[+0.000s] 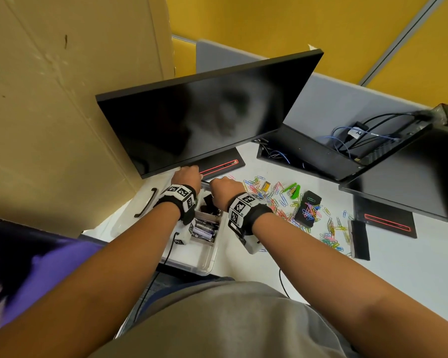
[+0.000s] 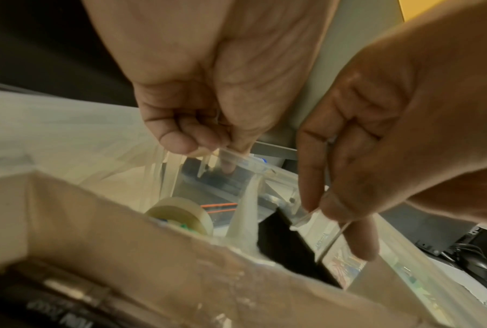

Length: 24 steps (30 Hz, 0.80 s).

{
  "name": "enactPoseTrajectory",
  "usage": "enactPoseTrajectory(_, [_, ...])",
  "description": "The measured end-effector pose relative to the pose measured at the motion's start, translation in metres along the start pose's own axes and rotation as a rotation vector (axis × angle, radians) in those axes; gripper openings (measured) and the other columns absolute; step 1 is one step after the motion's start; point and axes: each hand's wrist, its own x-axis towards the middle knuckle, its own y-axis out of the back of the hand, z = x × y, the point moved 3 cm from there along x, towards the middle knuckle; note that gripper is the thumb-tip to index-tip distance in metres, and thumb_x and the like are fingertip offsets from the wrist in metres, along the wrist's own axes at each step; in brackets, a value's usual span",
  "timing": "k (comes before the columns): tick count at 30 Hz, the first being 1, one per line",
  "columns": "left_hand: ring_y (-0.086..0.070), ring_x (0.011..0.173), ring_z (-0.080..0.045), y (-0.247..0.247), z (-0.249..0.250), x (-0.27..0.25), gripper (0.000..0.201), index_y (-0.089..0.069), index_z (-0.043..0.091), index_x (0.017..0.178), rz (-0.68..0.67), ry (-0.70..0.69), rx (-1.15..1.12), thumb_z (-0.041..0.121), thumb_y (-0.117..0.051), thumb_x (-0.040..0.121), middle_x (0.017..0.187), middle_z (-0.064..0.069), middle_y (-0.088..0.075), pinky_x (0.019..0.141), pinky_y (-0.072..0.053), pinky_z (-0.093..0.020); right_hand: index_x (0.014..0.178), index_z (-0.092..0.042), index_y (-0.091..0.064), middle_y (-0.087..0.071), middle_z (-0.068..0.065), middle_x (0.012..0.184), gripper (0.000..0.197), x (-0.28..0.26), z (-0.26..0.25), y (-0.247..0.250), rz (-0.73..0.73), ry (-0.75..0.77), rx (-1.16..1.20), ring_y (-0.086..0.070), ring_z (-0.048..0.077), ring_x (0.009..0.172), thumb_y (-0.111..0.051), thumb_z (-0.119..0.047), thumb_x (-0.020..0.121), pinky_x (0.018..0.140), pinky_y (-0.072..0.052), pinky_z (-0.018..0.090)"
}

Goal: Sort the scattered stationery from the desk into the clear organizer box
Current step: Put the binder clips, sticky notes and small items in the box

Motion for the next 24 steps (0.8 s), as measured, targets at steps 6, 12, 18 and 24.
enactPoseTrajectory(6, [-0.059,0.109,-0.034,0.001,0.000,-0.001,0.030,-0.060,0.006,0.116,0.004,-0.019,0.019,0.025,-0.042,0.102,0.117,-0.017,-0.064,0.086,-0.046,-0.038,0.108,-0.011,-0.062,-0.067,0.010,0.106,0.022,0.006,-0.010,-0.013,-0.055,-0.049,0.017,-0.067,0.028,0.095,-0.062,-0.023,0.090,0.072,-0.048,0.032])
enactPoseTrajectory(12, [-0.059,0.109,-0.034,0.000,0.000,-0.002,0.030,-0.061,0.006,0.116,0.019,-0.027,0.012,0.026,-0.042,0.103,0.117,-0.017,-0.064,0.086,-0.046,-0.038,0.105,-0.010,-0.065,-0.068,0.011,0.104,0.023,0.006,-0.010,-0.020,-0.076,-0.052,0.017,-0.067,0.029,0.093,-0.063,-0.028,0.091,0.071,-0.048,0.031])
enactPoseTrajectory(18, [-0.060,0.107,-0.035,-0.002,0.001,-0.001,0.029,-0.060,0.006,0.115,0.026,-0.013,0.003,0.026,-0.042,0.102,0.115,-0.017,-0.064,0.084,-0.046,-0.038,0.115,-0.013,-0.064,-0.066,0.011,0.110,0.026,0.002,-0.001,-0.021,-0.066,-0.020,0.048,-0.066,0.029,0.098,-0.060,-0.024,0.092,0.079,-0.053,0.033])
enactPoseTrajectory(24, [-0.061,0.100,-0.033,-0.006,0.000,0.000,0.027,-0.060,0.009,0.112,0.021,0.023,-0.023,0.027,-0.044,0.101,0.110,-0.015,-0.065,0.078,-0.047,-0.037,0.107,-0.017,-0.068,-0.069,0.010,0.096,0.022,-0.007,0.019,-0.010,0.091,0.002,0.141,-0.066,0.031,0.085,-0.050,-0.022,0.095,0.066,-0.046,0.028])
